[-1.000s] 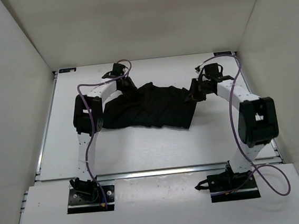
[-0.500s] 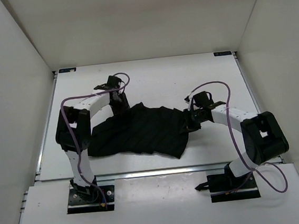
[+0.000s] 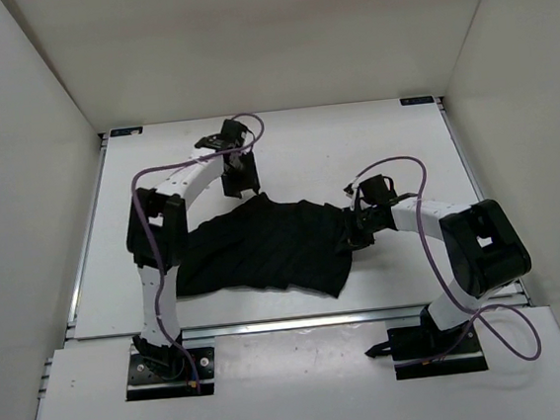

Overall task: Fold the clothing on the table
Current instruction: Flatten the skirt out

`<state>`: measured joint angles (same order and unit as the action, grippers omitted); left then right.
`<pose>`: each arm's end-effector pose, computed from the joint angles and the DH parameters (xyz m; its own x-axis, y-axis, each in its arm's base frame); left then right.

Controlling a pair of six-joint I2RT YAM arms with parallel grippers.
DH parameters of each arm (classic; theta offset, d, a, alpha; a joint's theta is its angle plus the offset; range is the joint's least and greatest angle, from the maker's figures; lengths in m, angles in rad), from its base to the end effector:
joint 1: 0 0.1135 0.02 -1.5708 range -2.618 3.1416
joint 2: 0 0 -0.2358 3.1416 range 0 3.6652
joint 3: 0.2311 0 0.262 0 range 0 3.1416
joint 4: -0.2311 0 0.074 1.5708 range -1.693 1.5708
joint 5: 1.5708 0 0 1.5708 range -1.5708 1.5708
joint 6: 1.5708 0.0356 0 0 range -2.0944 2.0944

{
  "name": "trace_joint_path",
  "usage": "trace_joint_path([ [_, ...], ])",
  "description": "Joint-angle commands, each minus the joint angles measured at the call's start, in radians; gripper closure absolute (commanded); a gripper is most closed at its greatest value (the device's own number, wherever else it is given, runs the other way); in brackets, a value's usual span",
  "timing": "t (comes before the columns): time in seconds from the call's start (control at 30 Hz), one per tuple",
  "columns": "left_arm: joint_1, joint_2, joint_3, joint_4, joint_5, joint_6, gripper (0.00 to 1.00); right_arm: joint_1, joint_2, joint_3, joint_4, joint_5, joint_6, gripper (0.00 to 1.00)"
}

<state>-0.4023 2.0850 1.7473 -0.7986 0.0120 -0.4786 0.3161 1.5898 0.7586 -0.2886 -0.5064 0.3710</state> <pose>0.4071 -0.1737 0.1915 -0.9233 -0.1076 -0.3686 -0.0327 0.9785 -0.2035 0.2670 0.1055 0.1067 -0.9686 0.0168 -0.2479 -0.1305 0.8148 0.5649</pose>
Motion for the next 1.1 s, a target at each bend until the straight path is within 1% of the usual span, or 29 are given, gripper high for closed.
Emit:
trace_joint_path([
  [0.0, -0.05, 0.082, 0.004, -0.06, -0.069, 0.02, 0.4, 0.008, -0.002, -0.007, 0.051, -0.003, -0.003, 1.0],
  [0.13, -0.075, 0.133, 0.015, -0.082, -0.096, 0.02, 0.4, 0.006, 0.004, -0.011, 0.052, -0.015, -0.004, 1.0],
  [0.17, -0.07, 0.142, 0.0, -0.082, -0.099, 0.018, 0.43, 0.014, 0.006, -0.021, 0.055, -0.02, -0.003, 0.99],
  [0.23, -0.076, 0.142, -0.015, -0.073, -0.099, 0.018, 0.64, 0.008, 0.001, -0.022, 0.058, -0.02, 0.0, 1.0],
  [0.27, -0.072, 0.144, -0.015, -0.077, -0.084, 0.018, 0.88, 0.012, -0.001, -0.024, 0.062, -0.021, 0.003, 1.0],
  [0.3, -0.063, 0.139, -0.025, -0.065, -0.078, 0.017, 1.0, -0.001, 0.001, -0.028, 0.057, -0.027, 0.002, 1.0],
  [0.4, -0.049, 0.095, -0.035, -0.048, -0.047, 0.018, 1.0, -0.009, -0.005, -0.009, 0.06, -0.024, 0.005, 1.0],
  [0.47, -0.04, 0.037, -0.005, -0.016, -0.041, 0.026, 1.0, -0.029, -0.002, 0.04, 0.036, -0.023, -0.015, 1.0],
  [0.5, -0.027, 0.023, 0.013, 0.004, -0.041, 0.014, 1.0, -0.05, 0.01, 0.094, 0.016, -0.03, -0.026, 1.0],
  [0.57, -0.007, -0.012, 0.133, 0.056, -0.05, -0.037, 1.0, -0.093, 0.054, 0.288, -0.029, -0.037, -0.027, 1.0],
  [0.6, 0.014, -0.011, 0.179, 0.073, -0.029, -0.054, 1.0, -0.121, 0.077, 0.354, -0.047, -0.061, -0.021, 1.0],
  [0.63, 0.037, 0.006, 0.307, 0.07, -0.002, -0.092, 1.0, -0.142, 0.125, 0.516, -0.094, -0.07, -0.033, 1.0],
  [0.67, 0.052, 0.053, 0.475, 0.05, 0.023, -0.11, 1.0, -0.144, 0.159, 0.682, -0.147, -0.067, -0.044, 1.0],
  [0.7, 0.072, 0.079, 0.668, 0.026, 0.064, -0.138, 1.0, -0.152, 0.174, 0.765, -0.173, -0.048, -0.05, 1.0],
  [0.73, 0.095, 0.131, 0.755, -0.014, 0.1, -0.175, 1.0, -0.152, 0.205, 0.932, -0.235, -0.037, -0.061, 1.0],
  [0.77, 0.109, 0.142, 0.862, -0.037, 0.12, -0.189, 1.0, -0.16, 0.238, 1.081, -0.289, -0.028, -0.075, 1.0],
  [0.8, 0.131, 0.123, 0.879, -0.05, 0.164, -0.204, 1.0, -0.17, 0.263, 1.198, -0.34, -0.041, -0.076, 1.0],
  [0.83, 0.149, 0.095, 0.859, -0.054, 0.169, -0.193, 1.0, -0.184, 0.271, 1.232, -0.356, -0.072, -0.081, 1.0],
  [0.87, 0.145, 0.017, 0.766, -0.042, 0.163, -0.164, 1.0, -0.19, 0.257, 1.24, -0.357, -0.076, -0.073, 1.0],
  [0.9, 0.135, -0.087, 0.606, 0.008, 0.142, -0.146, 1.0, -0.204, 0.207, 1.167, -0.35, -0.092, -0.072, 1.0],
  [0.93, 0.129, -0.145, 0.387, 0.051, 0.135, -0.128, 1.0, -0.209, 0.184, 1.116, -0.301, -0.104, -0.057, 1.0],
  [0.97, 0.131, -0.272, 0.276, 0.155, 0.164, -0.13, 1.0, -0.213, 0.126, 0.998, -0.246, -0.11, -0.047, 1.0],
  [1.0, 0.132, -0.38, 0.051, 0.268, 0.184, -0.14, 1.0, -0.213, 0.066, 0.867, -0.192, -0.11, -0.034, 1.0],
  [1.03, 0.138, -0.469, -0.141, 0.323, 0.207, -0.153, 1.0, -0.213, 0.044, 0.805, -0.175, -0.112, -0.037, 1.0],
  [1.07, 0.138, -0.508, -0.214, 0.379, 0.207, -0.15, 1.0, -0.207, -0.008, 0.689, -0.14, -0.103, -0.049, 1.0],
])
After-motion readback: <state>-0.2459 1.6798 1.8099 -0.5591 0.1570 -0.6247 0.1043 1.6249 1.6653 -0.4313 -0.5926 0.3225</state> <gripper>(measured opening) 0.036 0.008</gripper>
